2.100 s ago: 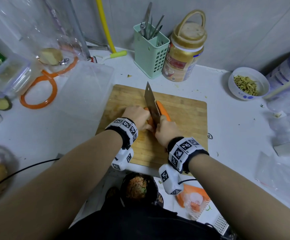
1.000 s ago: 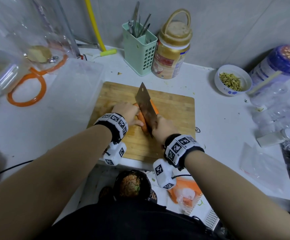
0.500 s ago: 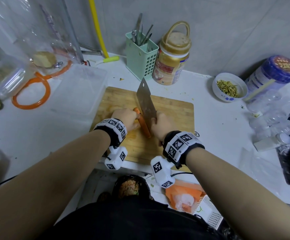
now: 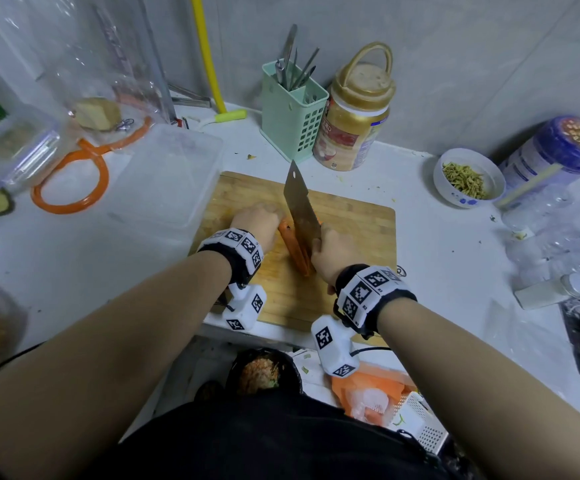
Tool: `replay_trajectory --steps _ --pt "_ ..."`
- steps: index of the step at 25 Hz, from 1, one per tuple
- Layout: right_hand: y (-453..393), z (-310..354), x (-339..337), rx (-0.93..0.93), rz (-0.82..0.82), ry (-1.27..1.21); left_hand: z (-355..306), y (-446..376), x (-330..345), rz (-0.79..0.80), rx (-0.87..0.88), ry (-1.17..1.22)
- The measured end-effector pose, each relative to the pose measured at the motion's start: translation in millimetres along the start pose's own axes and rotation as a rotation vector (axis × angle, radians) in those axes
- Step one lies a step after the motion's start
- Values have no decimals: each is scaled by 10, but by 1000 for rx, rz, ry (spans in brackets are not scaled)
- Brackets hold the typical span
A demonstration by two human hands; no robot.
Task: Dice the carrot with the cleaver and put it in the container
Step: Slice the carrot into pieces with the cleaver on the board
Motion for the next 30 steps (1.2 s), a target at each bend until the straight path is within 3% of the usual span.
replay_trajectory --steps 16,21,24,30 --pt "-72 -71 75 -47 68 82 109 25 43 125 94 -50" --pt "-63 -57 82 -68 87 143 276 71 20 150 25 -107" --pt "-63 -41 66 -60 65 131 419 142 5 154 -145 -89" --pt "-145 -141 53 25 27 -7 378 191 13 199 -251 224"
Point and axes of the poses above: each hand's wrist, its own y-axis away from the middle knuckle, its own x-axis out of the palm, z = x × y, the point moved 7 cm from there along -y, towards the middle knuckle, and after that the axes turned 3 degrees about x, right-handed, at the moved point
